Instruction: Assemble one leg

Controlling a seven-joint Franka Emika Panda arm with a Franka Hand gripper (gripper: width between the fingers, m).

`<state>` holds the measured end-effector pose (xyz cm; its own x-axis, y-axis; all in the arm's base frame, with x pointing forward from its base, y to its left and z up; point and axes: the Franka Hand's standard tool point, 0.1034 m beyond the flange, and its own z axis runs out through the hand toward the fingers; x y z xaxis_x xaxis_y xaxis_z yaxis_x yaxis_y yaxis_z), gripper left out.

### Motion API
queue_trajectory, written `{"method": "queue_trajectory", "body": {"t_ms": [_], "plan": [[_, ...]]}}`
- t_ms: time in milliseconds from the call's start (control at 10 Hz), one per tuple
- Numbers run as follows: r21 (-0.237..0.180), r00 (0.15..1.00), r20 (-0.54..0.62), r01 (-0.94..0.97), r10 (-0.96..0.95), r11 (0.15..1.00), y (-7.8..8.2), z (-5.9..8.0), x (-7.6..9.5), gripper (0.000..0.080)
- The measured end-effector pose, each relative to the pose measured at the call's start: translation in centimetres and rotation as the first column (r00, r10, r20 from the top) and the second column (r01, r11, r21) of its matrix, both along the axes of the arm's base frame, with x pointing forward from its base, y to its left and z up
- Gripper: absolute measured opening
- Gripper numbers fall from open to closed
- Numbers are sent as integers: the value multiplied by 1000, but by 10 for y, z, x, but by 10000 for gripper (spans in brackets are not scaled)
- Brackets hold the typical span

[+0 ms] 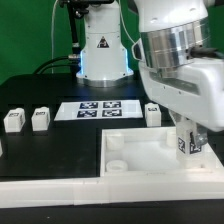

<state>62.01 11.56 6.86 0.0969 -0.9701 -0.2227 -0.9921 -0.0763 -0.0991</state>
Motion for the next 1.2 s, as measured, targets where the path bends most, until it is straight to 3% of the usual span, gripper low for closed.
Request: {"method": "queue_trajectory", "body": {"t_ms": [100, 400, 500, 600, 700, 800, 1100, 1200], "plan": [[18, 994, -24, 109, -108, 994, 3, 1, 1, 294], [15, 999, -11, 54, -53, 998, 3, 1, 0, 297], [15, 999, -11, 52, -51, 999, 3, 1, 0, 506], [-10, 989, 15, -145, 145, 989, 3, 1, -1, 506], [-44, 941, 48, -334, 336, 941, 3, 3, 1, 623], [-91, 849, 56, -519, 525, 850, 7, 5, 0, 641], [-147, 625, 92, -762, 775, 631, 5, 4, 1, 648], [-169, 507, 94, -840, 857, 516, 4, 4, 0, 649]]}}
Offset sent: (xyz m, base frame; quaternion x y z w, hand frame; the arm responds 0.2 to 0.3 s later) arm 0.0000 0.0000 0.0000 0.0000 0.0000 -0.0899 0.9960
